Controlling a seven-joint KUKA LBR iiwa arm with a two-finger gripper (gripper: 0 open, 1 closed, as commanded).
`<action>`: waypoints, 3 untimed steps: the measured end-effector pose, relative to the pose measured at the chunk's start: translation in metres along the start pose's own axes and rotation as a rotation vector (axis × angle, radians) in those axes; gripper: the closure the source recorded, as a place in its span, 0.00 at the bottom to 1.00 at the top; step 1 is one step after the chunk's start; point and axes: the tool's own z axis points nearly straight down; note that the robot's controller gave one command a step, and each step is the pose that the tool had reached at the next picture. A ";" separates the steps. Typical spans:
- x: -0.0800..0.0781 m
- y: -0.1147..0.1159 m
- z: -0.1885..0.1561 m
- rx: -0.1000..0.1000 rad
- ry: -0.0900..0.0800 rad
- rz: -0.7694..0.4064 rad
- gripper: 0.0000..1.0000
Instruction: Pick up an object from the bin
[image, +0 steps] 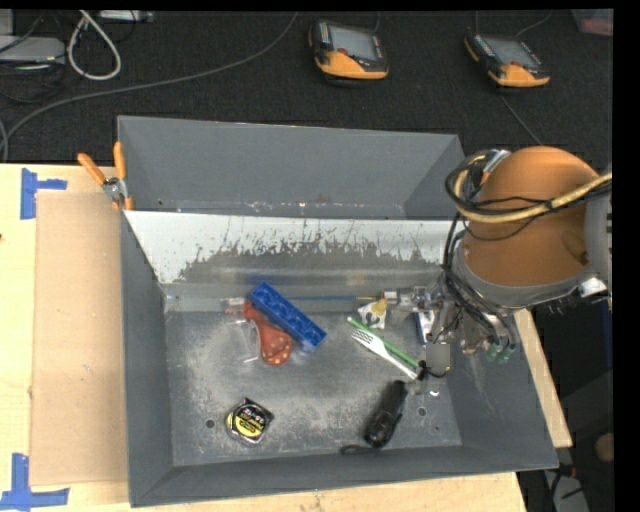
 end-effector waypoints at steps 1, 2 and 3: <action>-0.001 0.000 -0.004 0.000 -0.008 -0.001 0.00; 0.014 -0.007 0.058 0.002 -0.013 -0.280 0.00; 0.041 -0.018 0.075 0.001 -0.007 -0.437 0.00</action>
Offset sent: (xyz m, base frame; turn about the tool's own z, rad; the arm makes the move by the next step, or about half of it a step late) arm -0.0433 -0.0183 -0.1638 -0.7198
